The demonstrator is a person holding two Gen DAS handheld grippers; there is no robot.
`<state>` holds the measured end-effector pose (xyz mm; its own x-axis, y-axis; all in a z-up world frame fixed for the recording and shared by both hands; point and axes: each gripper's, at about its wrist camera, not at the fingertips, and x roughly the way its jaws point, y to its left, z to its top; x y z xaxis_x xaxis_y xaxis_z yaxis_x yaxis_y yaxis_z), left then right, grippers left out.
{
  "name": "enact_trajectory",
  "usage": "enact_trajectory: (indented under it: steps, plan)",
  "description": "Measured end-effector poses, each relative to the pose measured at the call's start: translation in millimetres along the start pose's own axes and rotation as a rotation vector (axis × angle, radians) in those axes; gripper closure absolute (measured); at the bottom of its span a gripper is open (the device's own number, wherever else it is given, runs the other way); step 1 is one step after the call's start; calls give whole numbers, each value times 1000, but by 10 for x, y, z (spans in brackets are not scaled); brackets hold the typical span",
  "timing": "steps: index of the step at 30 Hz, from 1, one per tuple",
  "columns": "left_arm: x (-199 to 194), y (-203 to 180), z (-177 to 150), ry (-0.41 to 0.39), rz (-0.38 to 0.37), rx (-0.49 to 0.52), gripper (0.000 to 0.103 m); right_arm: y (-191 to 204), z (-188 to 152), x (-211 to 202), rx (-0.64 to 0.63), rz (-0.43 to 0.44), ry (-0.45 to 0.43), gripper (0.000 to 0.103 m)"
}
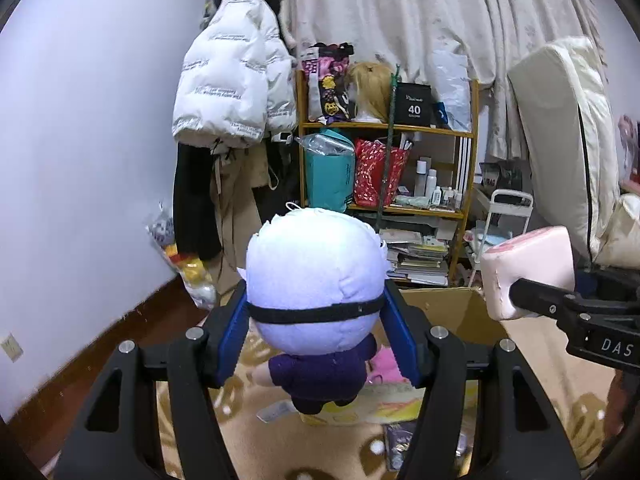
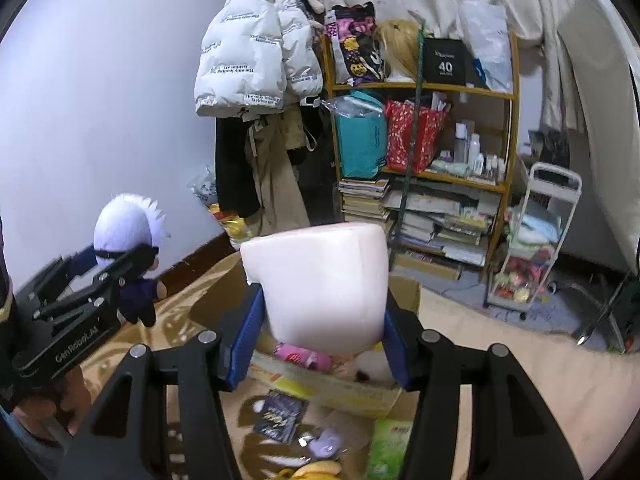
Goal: Organize soft objects
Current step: 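Lift the doll with left tool while right tool carries the roll over the box, then open left tool to drop the doll while right tool releases the roll into the box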
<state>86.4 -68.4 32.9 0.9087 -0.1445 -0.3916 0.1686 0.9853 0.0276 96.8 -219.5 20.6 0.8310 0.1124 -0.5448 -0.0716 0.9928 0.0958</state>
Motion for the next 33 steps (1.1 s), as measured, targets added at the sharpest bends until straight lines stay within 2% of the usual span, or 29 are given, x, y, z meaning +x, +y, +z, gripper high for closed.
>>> enact_trajectory:
  steps: [9, 14, 19, 25, 28, 30, 33]
  plan:
    - [353, -85, -87, 72, -54, 40, 41, -119, -34, 337, -8, 1, 39, 45]
    - [500, -133, -90, 92, -100, -3, 41, -166, -130, 536, -8, -1, 71, 45]
    - [678, -207, -64, 169, -157, -14, 40, -259, -228, 677, 23, -3, 82, 44]
    - [809, -266, -103, 221, -142, -14, 38, -335, -332, 790, 51, -7, 102, 44]
    - [870, -274, -148, 234, -98, -4, 34, -349, -361, 814, 52, -5, 112, 44]
    - [891, -259, -176, 249, -104, -12, 32, -351, -377, 827, 49, -2, 122, 44]
    - [920, -245, -204, 271, -126, -22, 21, -354, -407, 846, 47, 9, 142, 43]
